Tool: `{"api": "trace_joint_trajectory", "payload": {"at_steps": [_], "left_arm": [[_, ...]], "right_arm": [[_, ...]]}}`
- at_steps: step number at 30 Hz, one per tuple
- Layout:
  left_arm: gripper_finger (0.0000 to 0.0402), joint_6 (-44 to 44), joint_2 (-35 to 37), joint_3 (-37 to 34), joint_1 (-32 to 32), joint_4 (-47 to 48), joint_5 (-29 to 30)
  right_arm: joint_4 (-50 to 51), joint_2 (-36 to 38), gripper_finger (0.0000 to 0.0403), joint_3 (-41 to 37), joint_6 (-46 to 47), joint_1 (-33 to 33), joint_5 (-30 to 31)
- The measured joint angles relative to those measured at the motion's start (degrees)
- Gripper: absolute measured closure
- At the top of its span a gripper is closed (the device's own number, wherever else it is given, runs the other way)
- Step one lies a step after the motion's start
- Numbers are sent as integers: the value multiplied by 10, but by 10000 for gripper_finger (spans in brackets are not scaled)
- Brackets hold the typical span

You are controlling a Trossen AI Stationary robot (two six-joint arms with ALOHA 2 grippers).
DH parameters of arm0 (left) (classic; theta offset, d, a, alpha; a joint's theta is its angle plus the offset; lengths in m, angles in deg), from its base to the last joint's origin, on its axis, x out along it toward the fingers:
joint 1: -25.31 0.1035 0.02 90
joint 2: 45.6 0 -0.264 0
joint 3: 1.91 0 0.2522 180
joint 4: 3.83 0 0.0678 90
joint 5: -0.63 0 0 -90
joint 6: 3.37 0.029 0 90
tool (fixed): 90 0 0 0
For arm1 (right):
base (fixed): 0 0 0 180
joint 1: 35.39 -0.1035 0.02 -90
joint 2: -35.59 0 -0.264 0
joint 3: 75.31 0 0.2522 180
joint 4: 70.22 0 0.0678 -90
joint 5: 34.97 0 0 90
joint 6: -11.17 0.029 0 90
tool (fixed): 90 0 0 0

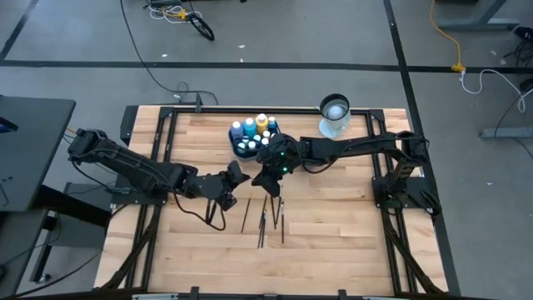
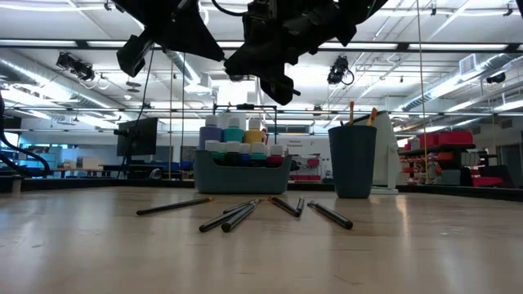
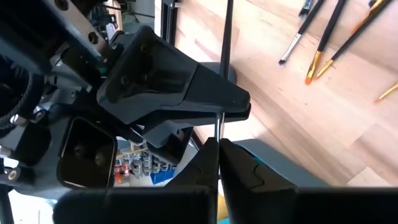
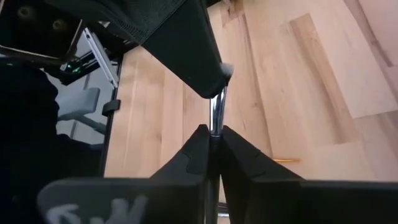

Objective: Pick & Place Paint Supplies
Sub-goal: Put the silver paint brush into the blue cup

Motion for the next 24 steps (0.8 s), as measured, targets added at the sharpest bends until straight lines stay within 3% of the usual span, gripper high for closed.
{"api": "trace_joint_trajectory", "payload": {"at_steps": [13,19,24], "left_arm": [[324,-105,15,0,-9,-12,28],[328,-212,90,0,0,-13,-34],[338,-293,174,-16,41,-9,-99]], "right_arm": [[42,12,386,0,-27,1,17],[122,93,389,0,-104,-7,152],[136,179,389,-9,-181,-37,324]]}}
